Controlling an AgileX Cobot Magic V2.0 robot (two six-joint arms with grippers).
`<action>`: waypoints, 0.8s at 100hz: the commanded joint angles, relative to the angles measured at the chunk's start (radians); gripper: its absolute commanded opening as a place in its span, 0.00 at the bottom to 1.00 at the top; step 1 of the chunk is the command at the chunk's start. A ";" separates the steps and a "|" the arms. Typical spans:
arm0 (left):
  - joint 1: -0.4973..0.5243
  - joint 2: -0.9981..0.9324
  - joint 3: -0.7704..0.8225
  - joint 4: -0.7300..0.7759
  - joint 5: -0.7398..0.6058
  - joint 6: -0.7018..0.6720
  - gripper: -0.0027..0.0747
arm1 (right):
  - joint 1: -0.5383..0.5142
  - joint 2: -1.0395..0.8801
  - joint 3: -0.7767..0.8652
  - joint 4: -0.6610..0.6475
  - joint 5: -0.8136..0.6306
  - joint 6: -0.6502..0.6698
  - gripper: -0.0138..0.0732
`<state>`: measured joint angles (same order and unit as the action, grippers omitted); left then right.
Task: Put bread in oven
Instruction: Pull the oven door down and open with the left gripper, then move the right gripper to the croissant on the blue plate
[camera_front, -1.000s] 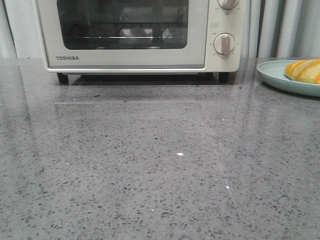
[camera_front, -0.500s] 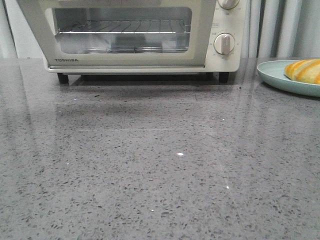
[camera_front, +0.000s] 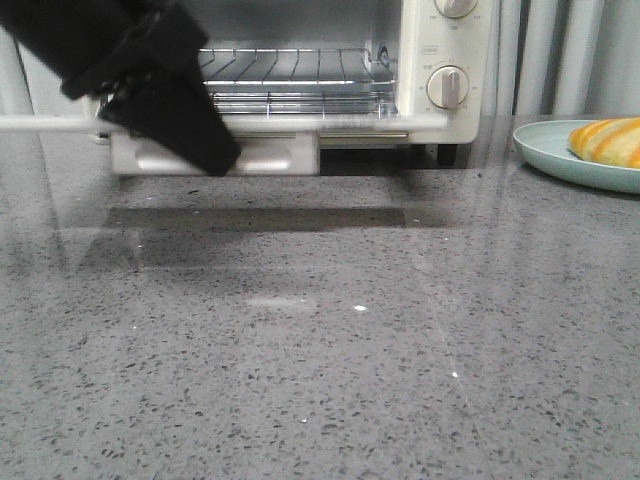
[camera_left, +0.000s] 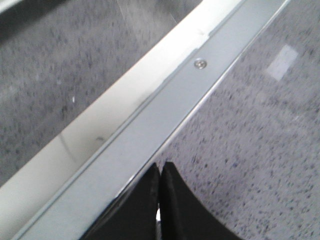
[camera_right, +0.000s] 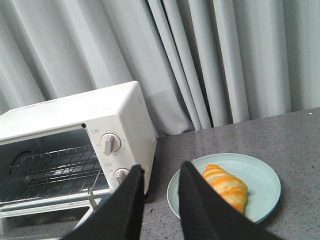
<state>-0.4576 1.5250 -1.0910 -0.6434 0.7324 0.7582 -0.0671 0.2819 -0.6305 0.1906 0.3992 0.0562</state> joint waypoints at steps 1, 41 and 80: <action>0.004 -0.029 -0.017 -0.019 -0.095 -0.010 0.01 | 0.001 0.016 -0.035 -0.008 -0.073 -0.009 0.32; 0.004 -0.079 -0.013 -0.027 -0.014 -0.010 0.01 | 0.001 0.182 -0.157 -0.008 -0.059 -0.024 0.32; 0.004 -0.466 0.003 0.001 -0.052 -0.028 0.01 | 0.001 0.729 -0.497 -0.115 0.246 -0.063 0.42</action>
<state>-0.4532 1.1393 -1.0715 -0.6302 0.7191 0.7565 -0.0671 0.9136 -1.0490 0.1347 0.6478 0.0069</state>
